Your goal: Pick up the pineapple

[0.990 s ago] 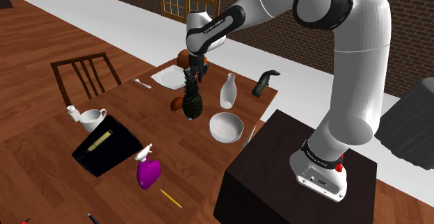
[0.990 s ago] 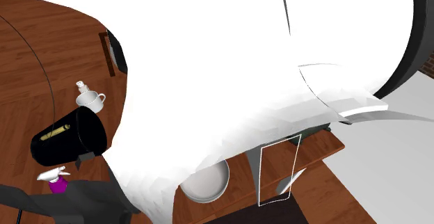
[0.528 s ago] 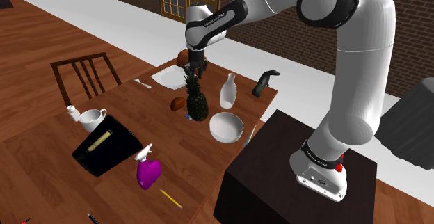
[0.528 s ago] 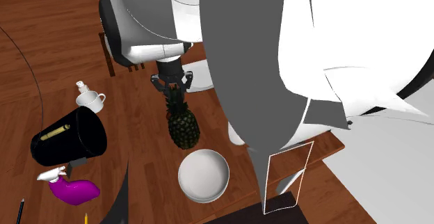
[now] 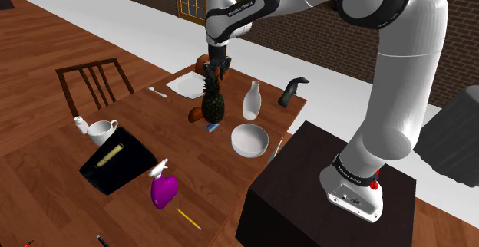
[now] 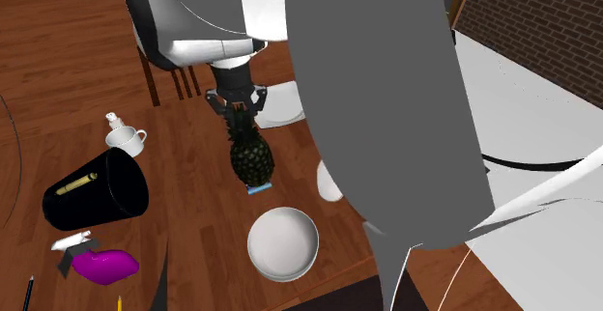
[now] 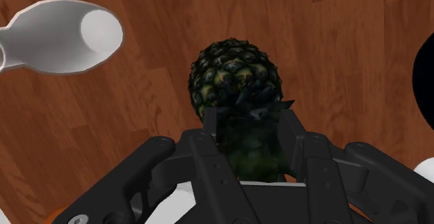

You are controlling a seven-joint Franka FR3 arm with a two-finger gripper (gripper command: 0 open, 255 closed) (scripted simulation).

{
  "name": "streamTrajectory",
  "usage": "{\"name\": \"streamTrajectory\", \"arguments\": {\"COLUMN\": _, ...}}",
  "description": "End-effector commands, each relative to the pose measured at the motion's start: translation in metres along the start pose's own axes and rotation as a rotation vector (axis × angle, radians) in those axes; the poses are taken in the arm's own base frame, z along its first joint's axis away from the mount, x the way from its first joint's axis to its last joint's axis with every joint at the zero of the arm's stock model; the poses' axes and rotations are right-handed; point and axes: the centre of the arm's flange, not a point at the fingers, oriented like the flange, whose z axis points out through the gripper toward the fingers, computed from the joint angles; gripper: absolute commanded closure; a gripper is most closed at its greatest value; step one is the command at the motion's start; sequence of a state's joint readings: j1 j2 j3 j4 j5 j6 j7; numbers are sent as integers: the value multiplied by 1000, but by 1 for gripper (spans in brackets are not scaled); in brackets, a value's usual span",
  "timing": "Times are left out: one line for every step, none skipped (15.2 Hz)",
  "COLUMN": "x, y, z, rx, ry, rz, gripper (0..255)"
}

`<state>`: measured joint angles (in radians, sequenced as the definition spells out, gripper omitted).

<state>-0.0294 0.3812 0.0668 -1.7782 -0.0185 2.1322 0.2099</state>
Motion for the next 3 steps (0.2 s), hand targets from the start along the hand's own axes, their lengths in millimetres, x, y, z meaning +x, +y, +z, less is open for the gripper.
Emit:
{"name": "streamTrajectory", "arguments": {"x": 0, "y": -1, "z": -12, "rx": 0, "ry": 3, "rz": 0, "gripper": 255}}
{"name": "streamTrajectory", "arguments": {"x": 0, "y": -1, "z": -13, "rx": 0, "ry": 3, "rz": 0, "gripper": 255}}
{"name": "streamTrajectory", "arguments": {"x": 0, "y": -1, "z": -13, "rx": 0, "ry": 3, "rz": 0, "gripper": 255}}
